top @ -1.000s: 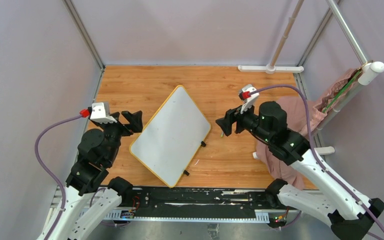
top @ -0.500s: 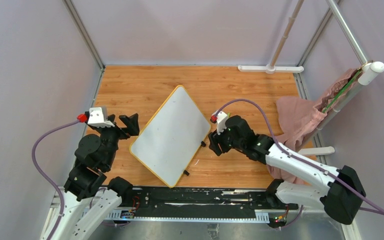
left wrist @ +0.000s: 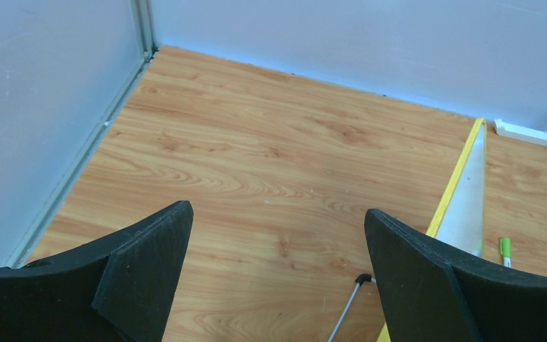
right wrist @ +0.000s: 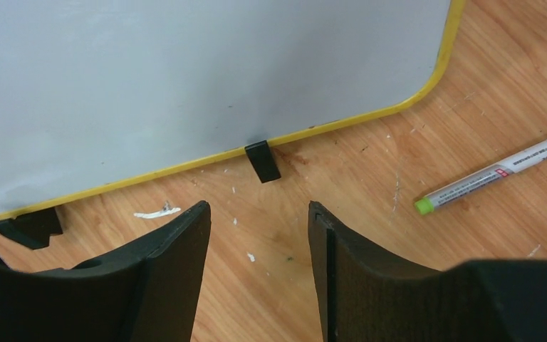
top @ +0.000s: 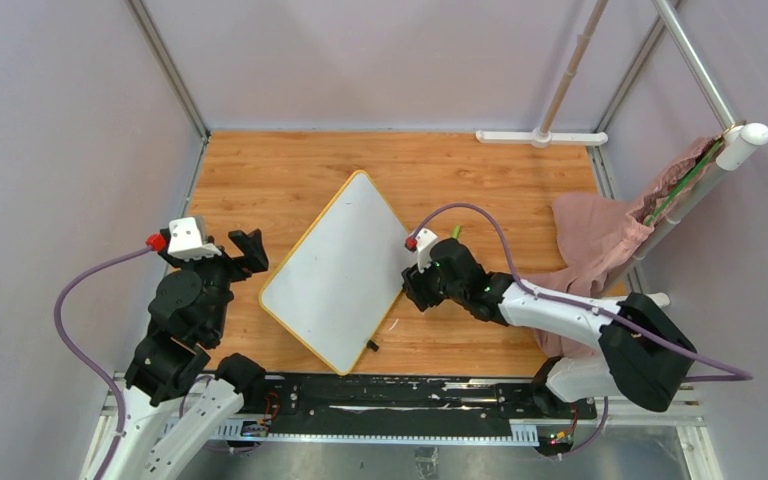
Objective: Write a sentence on the whiteboard
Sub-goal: Move the whiteboard to the center of the board.
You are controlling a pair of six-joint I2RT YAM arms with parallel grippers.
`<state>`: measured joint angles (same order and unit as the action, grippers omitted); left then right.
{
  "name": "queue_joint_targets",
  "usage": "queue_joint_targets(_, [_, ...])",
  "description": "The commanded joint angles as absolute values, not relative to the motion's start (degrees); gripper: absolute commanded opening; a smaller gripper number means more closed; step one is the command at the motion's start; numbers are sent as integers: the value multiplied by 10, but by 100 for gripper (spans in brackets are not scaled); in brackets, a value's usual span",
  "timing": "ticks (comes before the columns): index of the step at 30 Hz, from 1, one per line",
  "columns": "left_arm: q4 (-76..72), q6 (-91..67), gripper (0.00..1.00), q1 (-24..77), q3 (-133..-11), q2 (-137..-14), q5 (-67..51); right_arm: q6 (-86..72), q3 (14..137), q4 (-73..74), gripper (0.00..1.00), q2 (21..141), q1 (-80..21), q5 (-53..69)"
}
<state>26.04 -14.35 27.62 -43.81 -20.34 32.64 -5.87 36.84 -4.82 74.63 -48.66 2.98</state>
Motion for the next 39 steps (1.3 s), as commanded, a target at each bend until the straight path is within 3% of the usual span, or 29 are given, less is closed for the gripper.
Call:
queue_joint_targets(1, [261,-142,96,281,-452,-198,353,-52,356,-121,57,767,-494,1])
queue_joint_targets(26, [261,-142,96,291,-450,-201,359,-41,348,-187,56,876,-494,1])
queue_joint_targets(39, [260,-142,96,293,-449,-203,359,-31,351,-198,47,899,-493,-24])
